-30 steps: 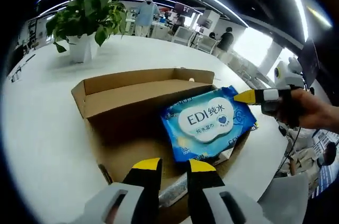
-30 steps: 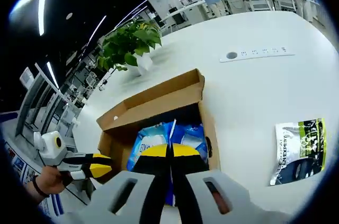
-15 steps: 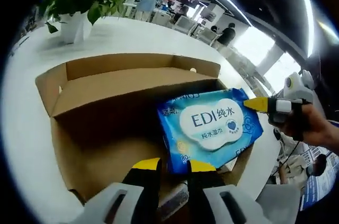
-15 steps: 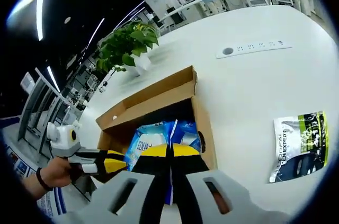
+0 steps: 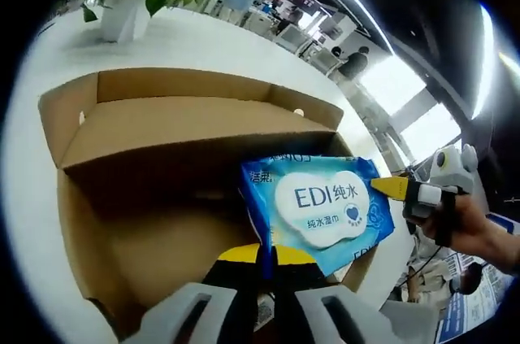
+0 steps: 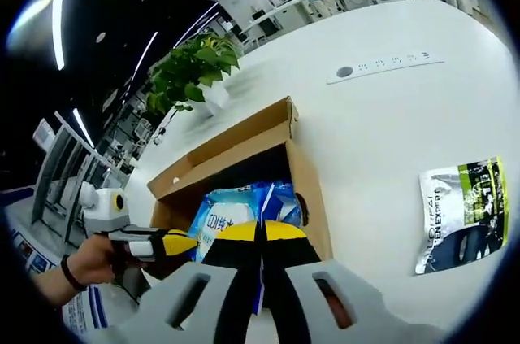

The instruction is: Operate the shoe box by opening the lid, removing the specified soft item, and placing it in the target area until the item is outside and the box remains undamaged.

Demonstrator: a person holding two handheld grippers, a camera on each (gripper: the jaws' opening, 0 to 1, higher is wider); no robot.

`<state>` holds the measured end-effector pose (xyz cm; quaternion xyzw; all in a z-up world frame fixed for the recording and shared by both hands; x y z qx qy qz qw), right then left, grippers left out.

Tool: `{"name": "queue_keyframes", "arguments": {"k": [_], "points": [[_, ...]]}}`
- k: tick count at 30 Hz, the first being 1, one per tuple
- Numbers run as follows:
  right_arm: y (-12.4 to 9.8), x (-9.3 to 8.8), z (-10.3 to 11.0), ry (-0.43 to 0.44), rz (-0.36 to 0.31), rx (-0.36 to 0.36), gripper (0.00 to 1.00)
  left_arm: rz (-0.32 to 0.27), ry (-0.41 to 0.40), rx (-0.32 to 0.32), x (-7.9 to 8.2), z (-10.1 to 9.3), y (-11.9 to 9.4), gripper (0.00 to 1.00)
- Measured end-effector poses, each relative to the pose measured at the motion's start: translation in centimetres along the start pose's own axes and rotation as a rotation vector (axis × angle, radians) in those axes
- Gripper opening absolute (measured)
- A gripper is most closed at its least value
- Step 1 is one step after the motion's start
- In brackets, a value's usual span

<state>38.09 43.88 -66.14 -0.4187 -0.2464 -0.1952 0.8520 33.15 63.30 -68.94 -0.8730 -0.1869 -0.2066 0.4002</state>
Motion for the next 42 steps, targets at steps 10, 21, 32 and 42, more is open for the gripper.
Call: {"name": "queue_keyframes", "arguments": {"k": [10, 21, 32, 42], "points": [[-0.1, 0.0, 0.2, 0.011, 0.004, 0.006, 0.00, -0.025, 0.021, 0.014, 0.5, -0.4, -0.7, 0.03], [-0.8, -0.1, 1.2, 0.017, -0.008, 0.040, 0.00, -0.071, 0.067, 0.036, 1.7, -1.3, -2.6, 0.00], [-2.1, 0.3, 1.5, 0.027, -0.039, 0.053, 0.00, -0.063, 0.111, 0.036, 1.5, -2.4, -2.8, 0.00], [-4.7, 1.2, 0.6, 0.048, -0.095, 0.052, 0.00, -0.084, 0.156, 0.004, 2.7, -5.0, -2.7, 0.00]]}}
Point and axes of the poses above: the point that each gripper's makers call its tool centre point, and the gripper's own axes: y roughly forward along the fingers, z roughly to its left, x roughly out of its top, the point moved 5 cm from there along -y, roughly backward along the fingers, and after that the axes turned 4 degrees about -x, right-handed, at the moved point
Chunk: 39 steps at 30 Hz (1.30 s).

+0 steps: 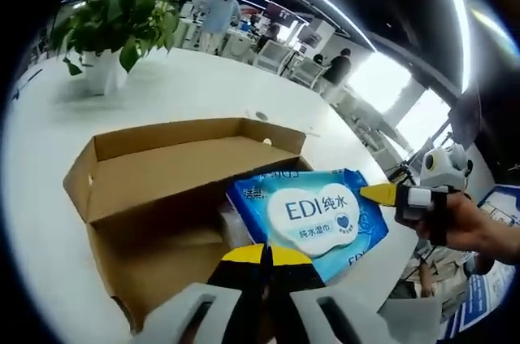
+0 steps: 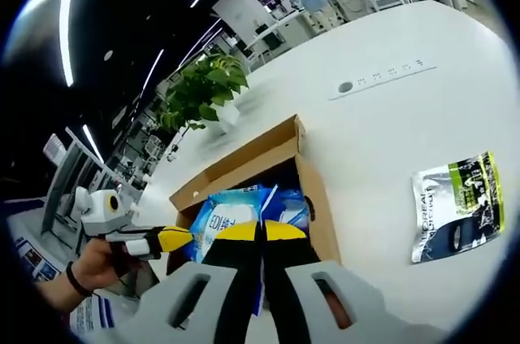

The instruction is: Operate the shoe box by opening the lid, removing the specified soft item, and placing it in the target area until the item is outside and the box remains undamaged.

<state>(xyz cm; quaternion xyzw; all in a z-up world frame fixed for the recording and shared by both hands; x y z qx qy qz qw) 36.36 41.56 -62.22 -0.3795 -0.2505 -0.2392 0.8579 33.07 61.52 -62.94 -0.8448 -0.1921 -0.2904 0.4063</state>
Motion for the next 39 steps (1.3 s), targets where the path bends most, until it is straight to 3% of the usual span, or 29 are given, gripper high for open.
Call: {"name": "queue_keyframes", "arguments": {"k": [9, 22, 39], "points": [[-2.8, 0.5, -1.6, 0.027, -0.052, -0.019, 0.00, 0.006, 0.061, -0.038, 1.0, -2.6, 1.4, 0.00], [-8.0, 0.2, -5.3, 0.107, -0.145, -0.074, 0.00, 0.058, 0.155, -0.118, 1.2, -7.5, 4.6, 0.00], [-14.3, -1.8, -10.8, 0.223, -0.246, -0.167, 0.00, 0.140, 0.242, -0.221, 0.4, -13.9, 9.5, 0.00]]}}
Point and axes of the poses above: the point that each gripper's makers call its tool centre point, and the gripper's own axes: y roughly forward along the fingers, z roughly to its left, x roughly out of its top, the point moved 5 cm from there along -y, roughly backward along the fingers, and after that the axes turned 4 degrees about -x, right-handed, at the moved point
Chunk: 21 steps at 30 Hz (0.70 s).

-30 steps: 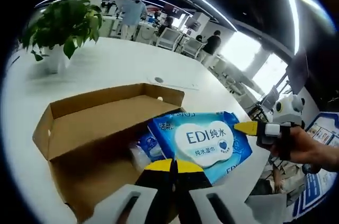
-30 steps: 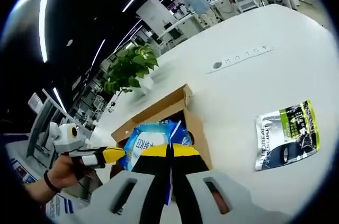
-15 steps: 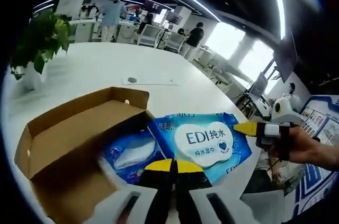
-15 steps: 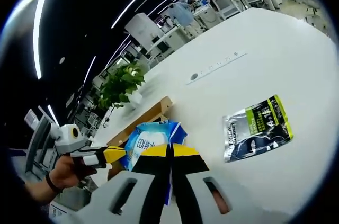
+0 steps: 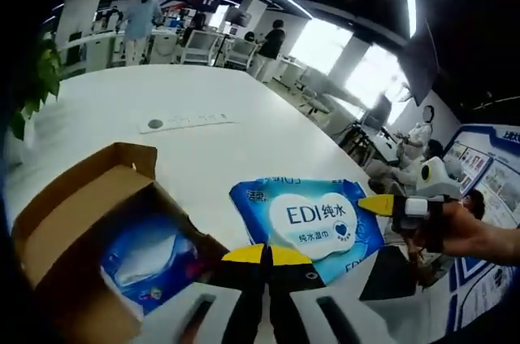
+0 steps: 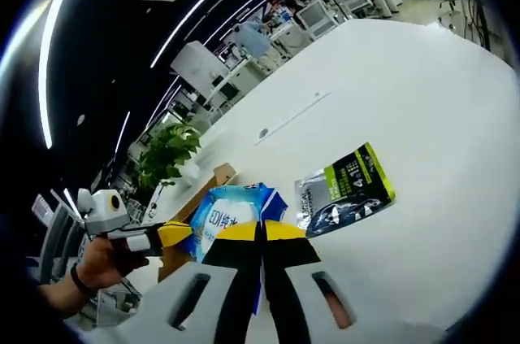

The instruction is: Operate the shoe box by opening the lid, removing the specified soft item, and placing it in the target area until the item is outside and the box remains undamaged.

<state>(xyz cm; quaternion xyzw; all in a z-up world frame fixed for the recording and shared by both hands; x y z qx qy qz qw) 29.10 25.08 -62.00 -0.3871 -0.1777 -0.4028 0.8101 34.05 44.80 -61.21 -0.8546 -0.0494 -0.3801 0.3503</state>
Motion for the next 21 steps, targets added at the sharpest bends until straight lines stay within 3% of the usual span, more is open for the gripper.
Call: {"name": "queue_keyframes", "arguments": {"k": [12, 21], "points": [[-1.9, -0.2, -3.6, 0.051, -0.029, -0.046, 0.00, 0.057, 0.016, -0.039, -0.4, -2.1, 3.2, 0.00], [-2.1, 0.0, -4.9, 0.071, -0.027, -0.061, 0.00, 0.072, 0.018, -0.052, -0.4, -2.7, 4.5, 0.00]]}}
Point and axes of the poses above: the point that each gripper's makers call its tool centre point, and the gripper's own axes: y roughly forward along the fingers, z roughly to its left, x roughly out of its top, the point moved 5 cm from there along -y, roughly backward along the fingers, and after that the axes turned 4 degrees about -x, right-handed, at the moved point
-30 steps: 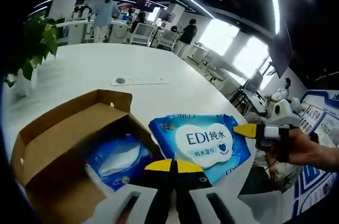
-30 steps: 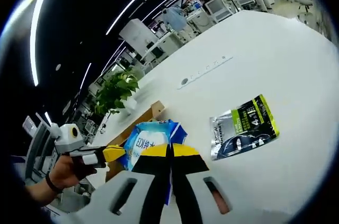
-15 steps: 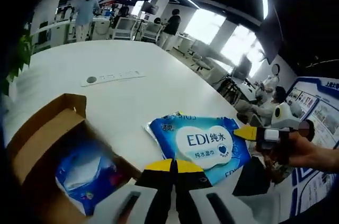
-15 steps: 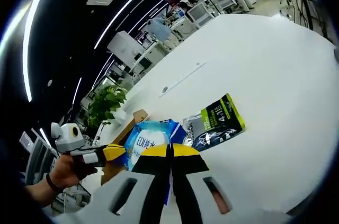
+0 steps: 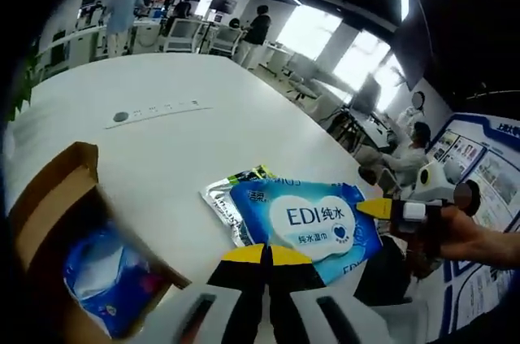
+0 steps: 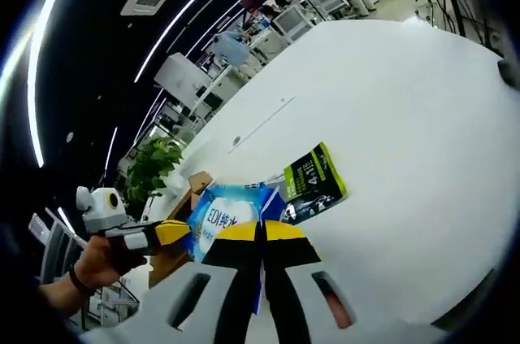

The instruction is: Operate the shoe box by opening the lid, removing the specified soft item, and placing it in the target area until the item is outside and the box remains undamaged.

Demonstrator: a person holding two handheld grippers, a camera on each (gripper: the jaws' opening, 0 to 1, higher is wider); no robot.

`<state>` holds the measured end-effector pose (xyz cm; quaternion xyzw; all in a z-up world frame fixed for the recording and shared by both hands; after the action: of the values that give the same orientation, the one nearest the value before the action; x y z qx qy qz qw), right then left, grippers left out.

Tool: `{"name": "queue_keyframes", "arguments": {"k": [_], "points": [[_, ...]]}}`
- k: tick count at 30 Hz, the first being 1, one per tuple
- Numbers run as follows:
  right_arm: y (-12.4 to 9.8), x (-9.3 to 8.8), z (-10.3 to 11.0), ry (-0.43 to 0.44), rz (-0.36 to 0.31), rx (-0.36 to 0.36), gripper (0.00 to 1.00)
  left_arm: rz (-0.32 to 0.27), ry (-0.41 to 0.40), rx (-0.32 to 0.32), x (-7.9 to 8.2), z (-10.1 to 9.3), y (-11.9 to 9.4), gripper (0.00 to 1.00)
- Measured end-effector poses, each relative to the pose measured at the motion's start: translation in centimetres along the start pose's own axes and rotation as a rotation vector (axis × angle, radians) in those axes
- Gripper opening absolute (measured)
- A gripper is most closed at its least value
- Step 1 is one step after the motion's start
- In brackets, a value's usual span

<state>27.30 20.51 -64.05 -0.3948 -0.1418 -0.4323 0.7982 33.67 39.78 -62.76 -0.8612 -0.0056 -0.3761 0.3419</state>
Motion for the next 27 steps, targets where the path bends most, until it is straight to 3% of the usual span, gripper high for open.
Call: {"name": "queue_keyframes", "arguments": {"k": [14, 27], "points": [[2.2, 1.5, -0.5, -0.002, 0.034, 0.005, 0.00, -0.002, -0.020, 0.005, 0.7, 1.0, 0.8, 0.00], [6.7, 6.2, -1.2, -0.025, 0.067, 0.007, 0.00, -0.031, -0.076, 0.022, 2.1, 1.9, 2.5, 0.00]]}}
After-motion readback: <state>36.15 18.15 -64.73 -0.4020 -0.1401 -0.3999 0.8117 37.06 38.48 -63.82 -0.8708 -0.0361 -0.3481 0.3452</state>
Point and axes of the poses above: the point that each gripper's makers call its tool centre point, and the gripper's own axes: y roughly forward along the fingers, z roughly to its left, x roughly out of its top, the point moved 5 cm from there along -y, roughly backward along the fingers, and after that the axes turned 4 degrees about -x, right-handed, at the moved point
